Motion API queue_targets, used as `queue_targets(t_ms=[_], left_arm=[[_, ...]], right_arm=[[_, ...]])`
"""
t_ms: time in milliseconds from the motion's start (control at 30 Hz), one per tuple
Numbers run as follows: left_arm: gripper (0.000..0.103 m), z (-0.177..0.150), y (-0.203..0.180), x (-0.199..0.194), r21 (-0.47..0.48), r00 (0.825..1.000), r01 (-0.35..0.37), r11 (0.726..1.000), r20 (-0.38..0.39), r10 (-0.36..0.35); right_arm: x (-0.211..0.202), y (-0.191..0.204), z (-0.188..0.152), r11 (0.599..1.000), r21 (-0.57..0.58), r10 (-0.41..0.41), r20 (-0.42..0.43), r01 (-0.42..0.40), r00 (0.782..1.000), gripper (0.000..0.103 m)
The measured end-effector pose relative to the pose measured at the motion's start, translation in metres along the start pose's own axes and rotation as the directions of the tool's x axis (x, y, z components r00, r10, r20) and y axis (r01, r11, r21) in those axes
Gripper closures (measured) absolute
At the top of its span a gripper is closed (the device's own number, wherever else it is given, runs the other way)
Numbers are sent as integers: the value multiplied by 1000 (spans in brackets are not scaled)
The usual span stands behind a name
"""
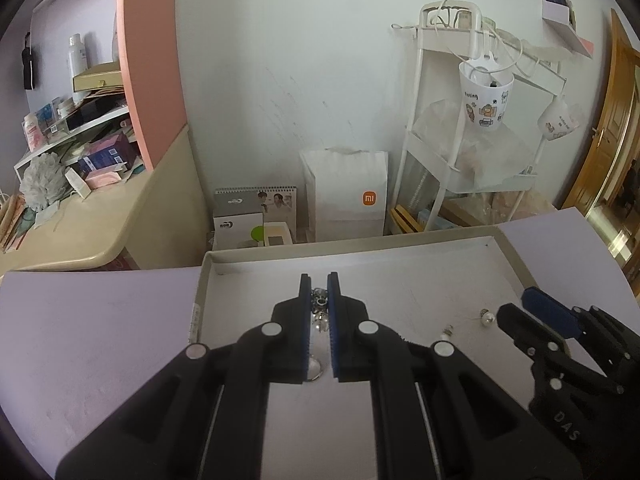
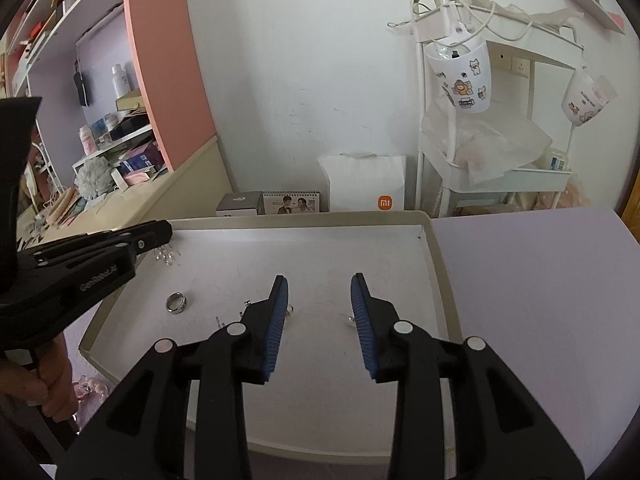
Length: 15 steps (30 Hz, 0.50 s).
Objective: Organize jewelry
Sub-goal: 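Carry both earrings into the tray, opening the right tool then the left tool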
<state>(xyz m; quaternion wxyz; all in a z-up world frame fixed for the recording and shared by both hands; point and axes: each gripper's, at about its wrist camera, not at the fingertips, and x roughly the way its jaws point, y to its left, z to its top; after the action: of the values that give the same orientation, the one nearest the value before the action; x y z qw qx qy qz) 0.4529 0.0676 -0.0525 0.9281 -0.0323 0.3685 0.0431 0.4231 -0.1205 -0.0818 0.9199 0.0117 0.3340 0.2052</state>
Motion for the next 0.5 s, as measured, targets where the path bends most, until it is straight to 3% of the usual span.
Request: queue_targets(t_ms=[500], left_arm=[[95, -2, -9, 14, 13, 1000, 18, 1000, -20, -17]], right_arm=[[-4, -4, -1, 1000, 14, -3, 8, 3, 1000, 68]])
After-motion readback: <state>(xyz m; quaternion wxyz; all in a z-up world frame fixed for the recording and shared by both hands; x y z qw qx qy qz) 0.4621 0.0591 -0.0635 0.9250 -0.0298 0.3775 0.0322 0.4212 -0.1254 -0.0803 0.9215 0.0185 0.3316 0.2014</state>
